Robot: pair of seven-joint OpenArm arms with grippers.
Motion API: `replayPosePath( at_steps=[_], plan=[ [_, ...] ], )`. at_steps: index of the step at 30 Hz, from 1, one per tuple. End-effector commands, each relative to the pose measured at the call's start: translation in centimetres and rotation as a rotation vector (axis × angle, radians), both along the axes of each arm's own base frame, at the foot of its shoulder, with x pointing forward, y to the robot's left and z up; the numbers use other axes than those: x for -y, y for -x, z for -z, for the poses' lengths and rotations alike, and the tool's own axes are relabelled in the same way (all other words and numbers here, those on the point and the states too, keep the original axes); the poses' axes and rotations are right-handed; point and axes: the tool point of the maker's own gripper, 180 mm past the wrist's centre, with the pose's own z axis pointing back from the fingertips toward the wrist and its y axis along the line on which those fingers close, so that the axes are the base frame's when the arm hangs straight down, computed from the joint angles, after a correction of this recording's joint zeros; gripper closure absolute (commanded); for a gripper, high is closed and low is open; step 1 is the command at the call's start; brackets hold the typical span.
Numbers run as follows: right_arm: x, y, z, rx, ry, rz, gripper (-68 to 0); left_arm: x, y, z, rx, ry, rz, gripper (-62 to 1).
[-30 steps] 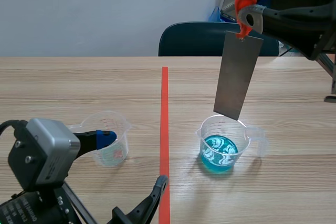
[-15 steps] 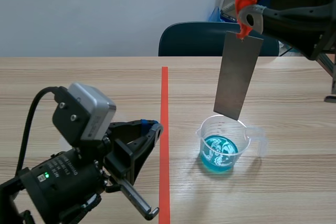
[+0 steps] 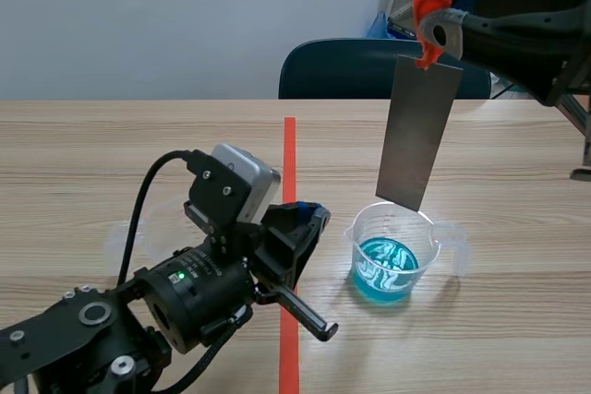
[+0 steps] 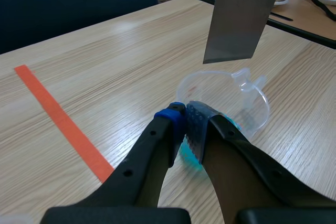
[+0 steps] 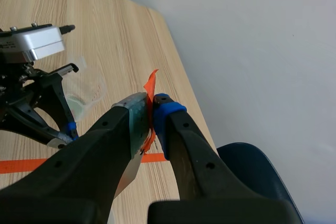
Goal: Do the redox reaction experiment
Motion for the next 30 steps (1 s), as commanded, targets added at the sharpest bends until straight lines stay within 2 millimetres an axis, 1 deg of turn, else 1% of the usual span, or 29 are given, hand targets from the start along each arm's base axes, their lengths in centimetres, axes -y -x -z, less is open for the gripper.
replayPosePath(
  at_steps=[1,7,14,17,30],
  plan=[
    [0.1,0.1,-0.9,0.019,-0.009,-0.012,-0.8,0.8,-0.1,-1.0,0.019,0.037,0.007,-3.5],
    [0.1,0.1,-0.9,0.019,-0.009,-0.012,-0.8,2.3,-0.9,-1.1,0.023,0.054,0.014,-3.5],
    [0.1,0.1,-0.9,0.019,-0.009,-0.012,-0.8,3.3,-1.8,-0.8,0.016,0.062,0.002,-3.5],
    [0.1,0.1,-0.9,0.019,-0.009,-0.012,-0.8,3.3,-1.9,-0.5,0.015,0.057,0.000,-3.5],
    [0.1,0.1,-0.9,0.019,-0.009,-0.012,-0.8,3.6,-1.8,-0.7,0.020,0.061,0.003,-3.5]
  ],
)
